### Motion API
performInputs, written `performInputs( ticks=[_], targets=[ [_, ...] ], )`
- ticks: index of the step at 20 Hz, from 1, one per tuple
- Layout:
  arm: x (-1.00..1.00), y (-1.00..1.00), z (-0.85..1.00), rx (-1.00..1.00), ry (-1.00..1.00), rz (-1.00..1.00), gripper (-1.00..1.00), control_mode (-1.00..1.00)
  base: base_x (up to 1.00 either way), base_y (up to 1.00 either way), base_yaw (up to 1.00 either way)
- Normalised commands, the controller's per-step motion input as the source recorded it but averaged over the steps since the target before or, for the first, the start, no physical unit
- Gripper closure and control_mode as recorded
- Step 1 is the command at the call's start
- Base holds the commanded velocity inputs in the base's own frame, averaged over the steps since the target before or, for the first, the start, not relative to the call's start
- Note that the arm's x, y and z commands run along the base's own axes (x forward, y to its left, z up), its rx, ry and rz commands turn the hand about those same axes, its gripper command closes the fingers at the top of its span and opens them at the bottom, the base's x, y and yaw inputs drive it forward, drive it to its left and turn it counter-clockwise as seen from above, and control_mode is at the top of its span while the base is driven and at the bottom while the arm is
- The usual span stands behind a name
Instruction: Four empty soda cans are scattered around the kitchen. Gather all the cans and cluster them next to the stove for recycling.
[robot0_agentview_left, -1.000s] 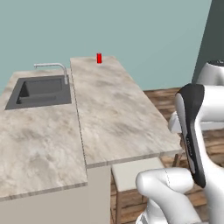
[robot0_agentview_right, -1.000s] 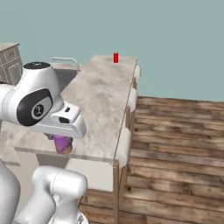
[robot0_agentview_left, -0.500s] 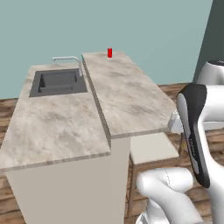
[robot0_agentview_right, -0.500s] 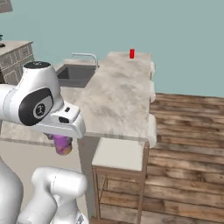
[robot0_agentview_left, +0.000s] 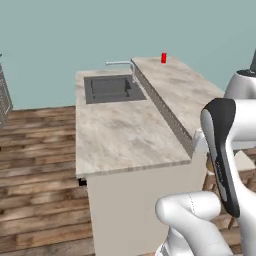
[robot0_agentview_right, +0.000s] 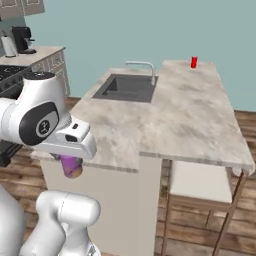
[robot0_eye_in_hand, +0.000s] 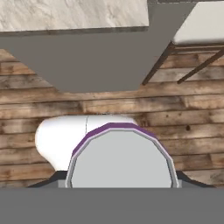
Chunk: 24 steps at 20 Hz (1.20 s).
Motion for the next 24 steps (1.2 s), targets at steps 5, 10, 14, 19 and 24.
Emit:
performInputs(
  ticks=[5,10,14,19,24],
  targets=[
    [0.00,0.00,0.00,0.00,0.00,0.00,1.00,1.00,-0.01,1.00,0.10],
    [0.00,0.00,0.00,0.00,0.00,0.00,1.00,1.00,0.00,1.00,0.09],
    [0.00,0.00,0.00,0.00,0.00,0.00,1.00,1.00,0.00,1.00,0.09],
    [0.00,0.00,0.00,0.00,0.00,0.00,1.00,1.00,0.00,1.00,0.07],
    [0.00,0.00,0.00,0.00,0.00,0.00,1.00,1.00,0.16,1.00,0.06]
  ],
)
